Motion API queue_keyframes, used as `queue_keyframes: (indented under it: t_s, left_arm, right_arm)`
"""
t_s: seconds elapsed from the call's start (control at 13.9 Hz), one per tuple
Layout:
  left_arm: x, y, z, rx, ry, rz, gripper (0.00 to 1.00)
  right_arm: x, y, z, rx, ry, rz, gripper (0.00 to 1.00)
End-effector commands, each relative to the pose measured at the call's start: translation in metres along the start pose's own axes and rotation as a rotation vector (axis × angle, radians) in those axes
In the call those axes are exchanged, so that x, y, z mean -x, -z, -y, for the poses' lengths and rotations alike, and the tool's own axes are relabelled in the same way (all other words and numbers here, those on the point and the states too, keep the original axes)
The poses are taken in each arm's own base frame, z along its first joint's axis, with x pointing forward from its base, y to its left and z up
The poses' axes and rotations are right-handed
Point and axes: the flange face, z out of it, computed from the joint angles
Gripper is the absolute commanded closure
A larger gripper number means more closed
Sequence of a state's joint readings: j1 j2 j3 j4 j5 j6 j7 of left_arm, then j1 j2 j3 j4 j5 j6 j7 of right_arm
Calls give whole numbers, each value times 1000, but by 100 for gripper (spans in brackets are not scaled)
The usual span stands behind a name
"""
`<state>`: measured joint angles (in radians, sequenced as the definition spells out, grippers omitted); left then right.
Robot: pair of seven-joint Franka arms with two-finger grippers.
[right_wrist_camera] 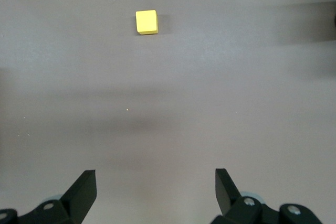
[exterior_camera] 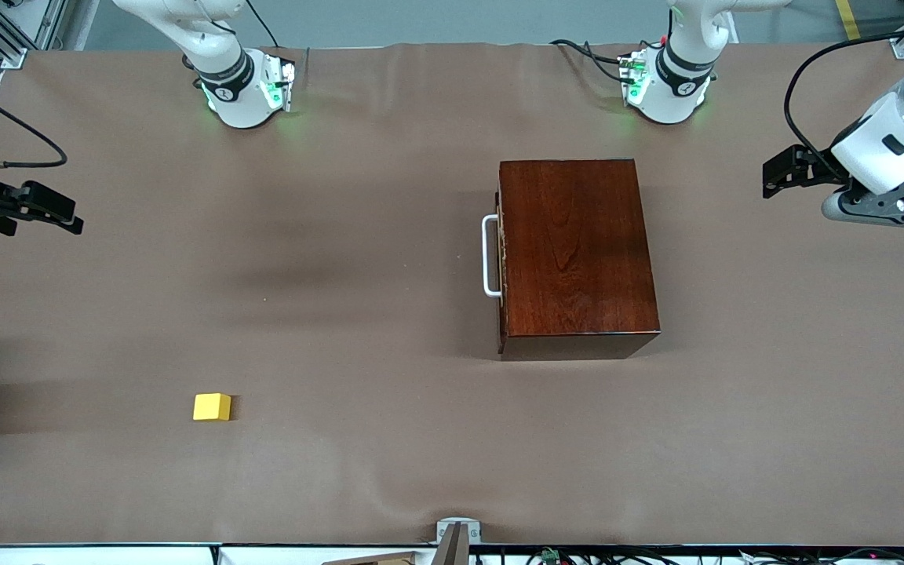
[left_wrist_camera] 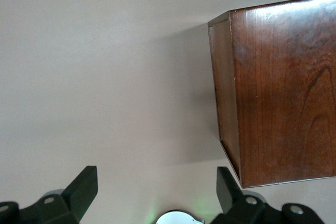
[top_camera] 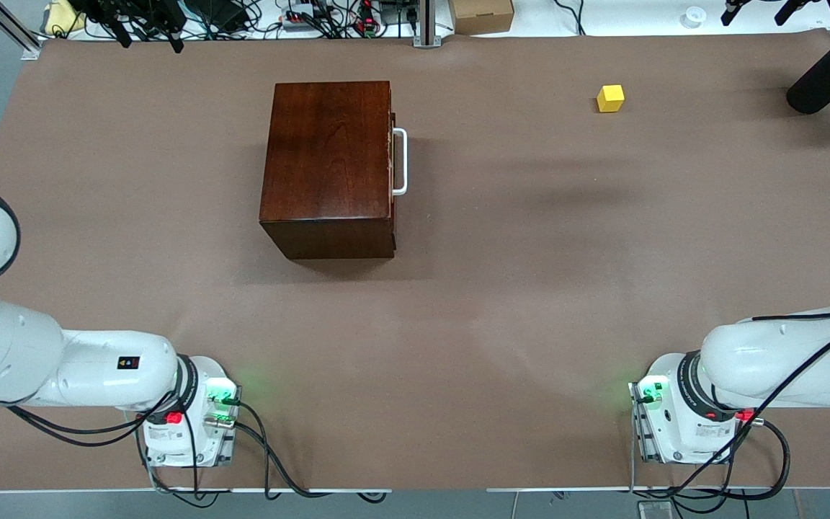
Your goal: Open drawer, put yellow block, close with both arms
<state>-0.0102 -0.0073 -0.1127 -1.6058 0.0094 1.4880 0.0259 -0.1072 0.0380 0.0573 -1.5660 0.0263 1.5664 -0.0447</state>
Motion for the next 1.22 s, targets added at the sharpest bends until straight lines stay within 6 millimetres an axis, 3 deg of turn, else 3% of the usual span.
queue_keyframes:
  t_s: [0.0,0.14,1.15]
  left_arm:
    - [-1,4,3,-11,-5,2,0]
    - [-1,3,4,-10,6,5,0]
    - [-4,1,2,-10,10,9,0]
  right_arm:
    - [7,12,-1,-5,4,-9,0]
    - [8,12,6,-5,15,-2,0]
    - [6,5,4,-7,0,13,0]
